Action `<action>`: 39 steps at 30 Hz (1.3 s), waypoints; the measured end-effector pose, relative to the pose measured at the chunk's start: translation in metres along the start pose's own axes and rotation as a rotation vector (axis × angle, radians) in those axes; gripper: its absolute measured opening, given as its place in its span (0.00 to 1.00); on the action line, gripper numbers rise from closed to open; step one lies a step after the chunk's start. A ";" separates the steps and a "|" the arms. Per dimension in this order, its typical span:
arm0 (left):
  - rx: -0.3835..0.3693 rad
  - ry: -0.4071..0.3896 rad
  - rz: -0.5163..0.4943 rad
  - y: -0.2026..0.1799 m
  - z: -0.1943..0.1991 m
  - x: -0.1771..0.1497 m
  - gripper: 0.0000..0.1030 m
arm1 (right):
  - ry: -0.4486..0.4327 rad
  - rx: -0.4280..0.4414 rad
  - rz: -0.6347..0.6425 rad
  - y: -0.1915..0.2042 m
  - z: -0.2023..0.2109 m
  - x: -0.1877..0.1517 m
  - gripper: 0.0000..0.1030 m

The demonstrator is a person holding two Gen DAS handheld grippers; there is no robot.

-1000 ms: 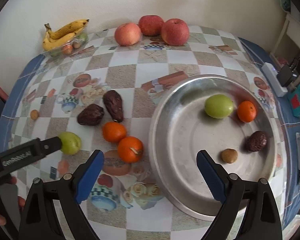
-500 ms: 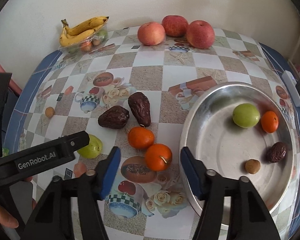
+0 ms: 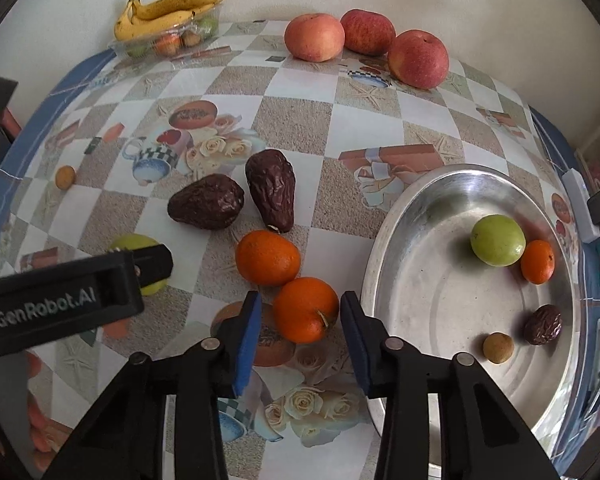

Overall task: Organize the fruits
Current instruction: 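Grasp the orange with right tool while left tool grasps the green mango, then carry orange and mango over the steel bowl and release both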

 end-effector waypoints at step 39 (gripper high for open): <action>-0.388 0.000 -0.340 -0.162 0.041 -0.056 0.56 | -0.051 -0.165 -0.504 -0.159 0.051 -0.021 0.35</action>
Point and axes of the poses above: each gripper's, at about its wrist camera, not at the fingertips, and z roughly against the way its jaws point, y to its left, x to its top, the point moved 5 cm from there along -z, roughly the way its jaws point, and after that the axes turned 15 degrees about -y, right-handed, at the moved point
